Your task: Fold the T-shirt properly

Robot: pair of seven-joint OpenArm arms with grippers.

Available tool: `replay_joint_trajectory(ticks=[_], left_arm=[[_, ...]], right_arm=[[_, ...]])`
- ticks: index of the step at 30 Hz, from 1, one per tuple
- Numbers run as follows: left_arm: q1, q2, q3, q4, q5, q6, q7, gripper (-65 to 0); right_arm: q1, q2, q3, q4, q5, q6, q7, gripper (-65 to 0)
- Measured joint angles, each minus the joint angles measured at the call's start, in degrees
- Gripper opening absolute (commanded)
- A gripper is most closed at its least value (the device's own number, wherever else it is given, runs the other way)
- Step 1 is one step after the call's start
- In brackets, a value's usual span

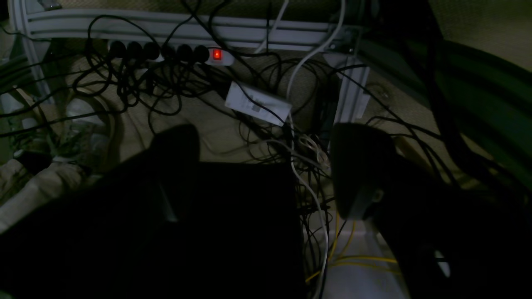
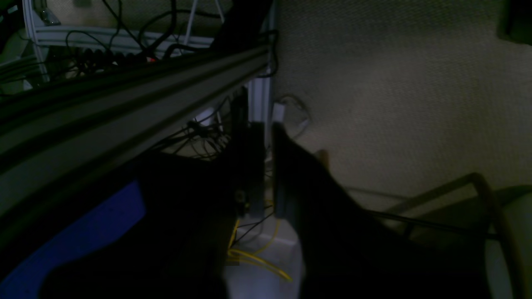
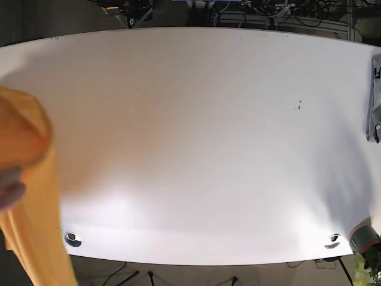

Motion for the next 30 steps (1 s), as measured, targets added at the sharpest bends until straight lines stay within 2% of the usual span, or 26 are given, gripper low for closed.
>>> replay_joint_trajectory(ticks=[30], left_arm=[[0.5,0.0,0.0,1.2,0.0,0.0,0.2,-20.3]], right_arm=[[0.0,0.0,0.0,0.3,0.0,0.00,0.0,-62.8]])
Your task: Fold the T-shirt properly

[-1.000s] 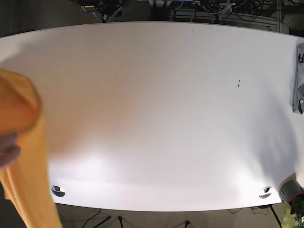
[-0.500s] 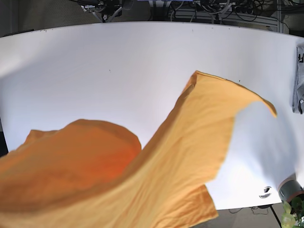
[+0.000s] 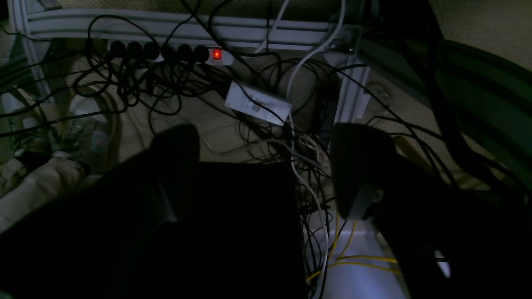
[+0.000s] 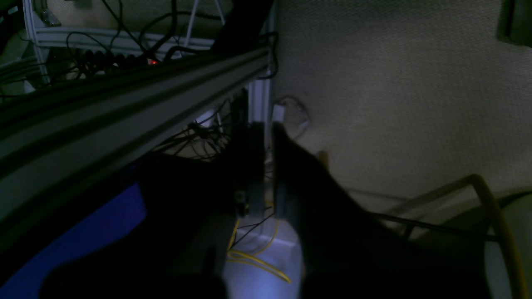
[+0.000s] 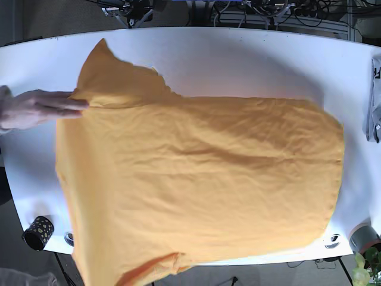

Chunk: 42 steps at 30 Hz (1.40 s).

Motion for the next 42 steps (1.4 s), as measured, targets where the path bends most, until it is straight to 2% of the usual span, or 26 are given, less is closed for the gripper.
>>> replay_joint_trajectory(ticks=[4,10,19,28,32,34,39,42], left_arm=[[4.7,-0.1,0.0,8.3,0.0,-0.2,-0.9,-20.1],[14.6,-0.1,0.0,23.1,0.0,-0.2,-0.1,-19.9],[23.7,-0.1,0.0,35.6,0.0,-0.1,0.4,-20.1],[35.6,-0.3,0.0,51.0,-0.1,-0.1,0.6,-20.1],[40.4,-0.3,0.0,58.4,-0.1,-0.2,0.7,-20.1],[42.2,-0.3,0.0,62.1,-0.1,-0.2,0.4,-20.1],[47.6,-0.3,-0.1,72.1,-0.2,-0.1,0.4,-20.0],[50.6,-0.4,-0.1,77.5,-0.2,-0.2,0.6,-20.0]], right_arm=[[-3.2,0.0,0.3,3.5,0.2,-0.02,0.3,-62.8],[-12.7,0.0,0.3,16.1,0.0,-0.13,-0.4,-62.8],[-20.7,0.2,0.3,24.1,0.2,-0.04,-0.3,-62.8],[-30.3,1.9,0.5,35.1,0.2,-0.20,-0.7,-62.9],[-33.7,1.7,0.5,41.2,0.2,0.04,-3.8,-62.9],[-35.8,1.5,2.0,45.1,0.5,0.74,-5.2,-62.9],[-42.3,1.7,4.4,57.7,0.0,0.20,-9.4,-62.9],[-45.1,1.7,4.4,63.9,0.2,0.55,-11.6,-62.9]])
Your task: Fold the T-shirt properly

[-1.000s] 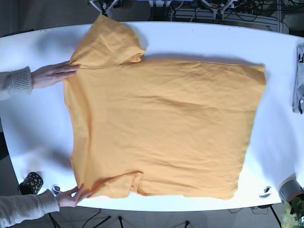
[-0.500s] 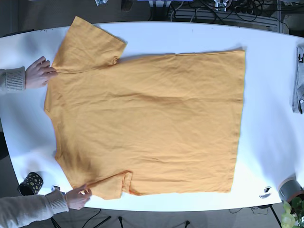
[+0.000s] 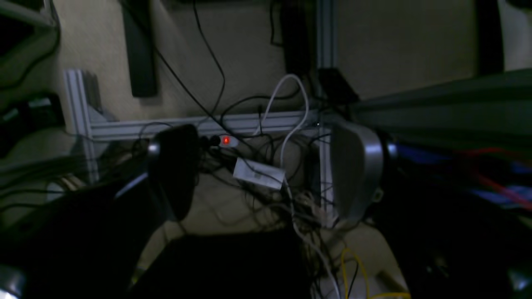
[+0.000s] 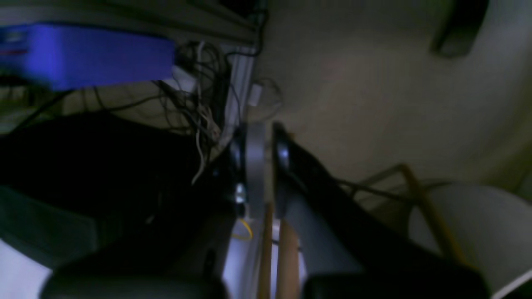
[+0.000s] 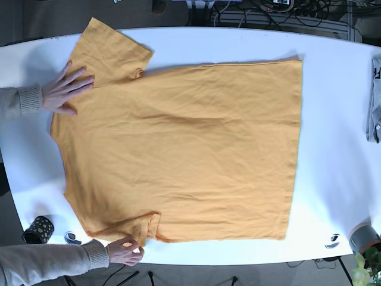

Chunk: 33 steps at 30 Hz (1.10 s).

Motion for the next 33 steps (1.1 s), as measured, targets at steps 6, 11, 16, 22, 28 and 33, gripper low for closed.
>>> replay_joint_trajectory(ticks=[6,11,16,22,28,33], left_arm=[[4.4,-1.6,-0.1,10.4,0.0,0.3,-0.1,-19.9],[7.6,-1.6,-0.2,18.4,0.0,0.2,-0.1,-19.9],[9.2,-1.6,-0.1,23.5,0.0,0.0,-0.1,-19.9],[9.1,-1.7,-0.1,25.2,0.0,0.1,-0.1,-19.7],[6.3,-1.7,0.1,25.2,0.0,0.1,0.3,-19.7],[3.3,-1.6,0.1,25.2,-2.2,0.2,0.3,-19.6]], right_arm=[[-5.1,-0.1,-0.1,10.7,0.1,0.13,-3.4,-62.9],[-9.4,0.0,0.0,17.5,-0.1,0.11,-4.9,-62.9],[-12.9,0.0,0.0,23.6,0.0,0.09,-5.0,-62.9],[-13.5,-0.3,4.3,26.2,4.1,0.66,-5.0,-62.9],[-10.7,0.2,13.2,26.3,16.7,2.64,-5.3,-62.9],[-6.4,-0.2,18.3,26.4,22.6,9.31,-5.4,-62.9]])
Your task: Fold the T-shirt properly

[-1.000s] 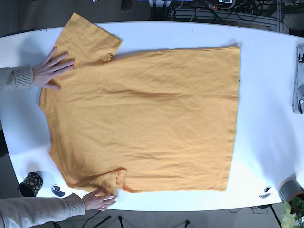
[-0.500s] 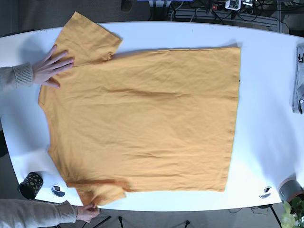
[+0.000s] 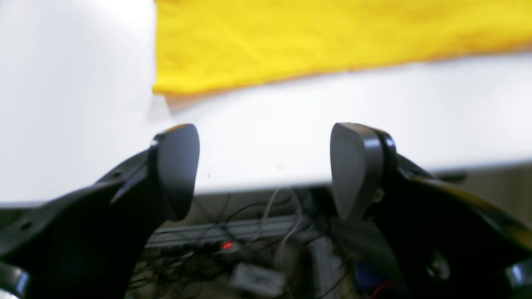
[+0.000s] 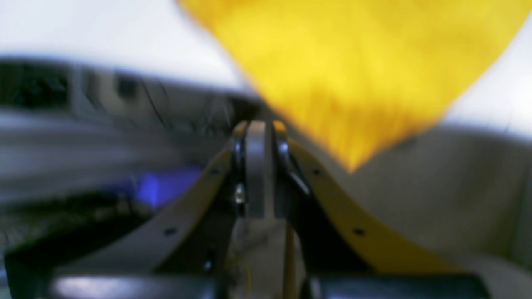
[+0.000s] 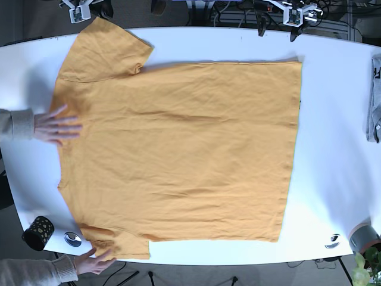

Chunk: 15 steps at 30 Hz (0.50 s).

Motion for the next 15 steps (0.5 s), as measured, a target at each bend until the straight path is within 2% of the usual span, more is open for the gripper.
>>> replay_joint_trajectory(ticks=[1,5,9,11,15], left_arm=[[-0.3,0.0,0.0,0.0,-2.0,0.0,0.0,-19.6],[-0.5,-0.1,0.0,0.0,-9.8,0.0,0.0,-19.6],[-1.4,-1.2,0.0,0.0,-12.2,0.1,0.2,-19.4],[-1.8,-1.4,-0.1,0.0,-12.7,0.1,0.1,-17.2],[-1.9,-1.2,-0.1,-0.1,-12.7,0.2,0.1,-13.2]], right_arm=[[0.7,-0.1,0.9,0.0,1.1,0.90,-0.1,-62.9],[2.9,-1.2,3.0,0.0,5.7,1.09,-0.2,-61.0],[4.5,-1.6,3.6,0.0,9.6,1.42,-0.7,-47.1],[5.4,-1.6,4.0,0.0,10.9,1.40,-0.6,-40.6],[7.5,-1.2,4.1,0.0,13.6,1.22,-3.2,-39.8]])
